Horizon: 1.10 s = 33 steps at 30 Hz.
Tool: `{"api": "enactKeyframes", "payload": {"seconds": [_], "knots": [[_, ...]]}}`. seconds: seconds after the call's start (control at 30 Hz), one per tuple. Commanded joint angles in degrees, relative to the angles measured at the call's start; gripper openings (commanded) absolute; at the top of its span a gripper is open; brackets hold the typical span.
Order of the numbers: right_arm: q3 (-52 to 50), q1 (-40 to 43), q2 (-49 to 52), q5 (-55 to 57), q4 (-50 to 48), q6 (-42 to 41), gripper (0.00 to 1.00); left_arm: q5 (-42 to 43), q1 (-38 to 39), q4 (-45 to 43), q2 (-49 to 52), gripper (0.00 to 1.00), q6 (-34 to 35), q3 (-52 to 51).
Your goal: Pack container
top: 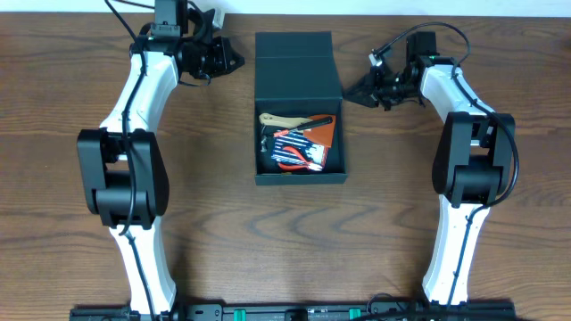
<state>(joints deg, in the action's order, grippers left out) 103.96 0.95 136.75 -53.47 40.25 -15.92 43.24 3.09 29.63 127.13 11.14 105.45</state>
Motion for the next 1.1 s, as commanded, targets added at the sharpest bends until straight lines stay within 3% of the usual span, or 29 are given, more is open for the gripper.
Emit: {"api": "enactKeyframes", "payload": {"seconds": [0.0, 0.4, 0.67, 1.07], "knots": [[0.39, -0.28, -1.36, 1.66, -2.38, -2.93, 0.01, 5.46, -1.49, -1.16, 5.09, 0.06, 4.70, 0.44], [0.39, -0.35, 4.24, -3.23, -7.65, -8.52, 0.01, 14.34, -2.54, -6.75, 11.45, 0.06, 13.29, 0.44], [0.39, -1.66, 5.92, -7.50, -12.07, -9.33, 0.01, 22.36, -2.49, -17.14, 15.93, 0.06, 25.62, 0.44], [0.39, -3.58, 5.92, -17.33, -20.20, -9.38, 0.01, 24.33, -2.32, -18.01, 16.26, 0.06, 27.12, 0.44]]}}
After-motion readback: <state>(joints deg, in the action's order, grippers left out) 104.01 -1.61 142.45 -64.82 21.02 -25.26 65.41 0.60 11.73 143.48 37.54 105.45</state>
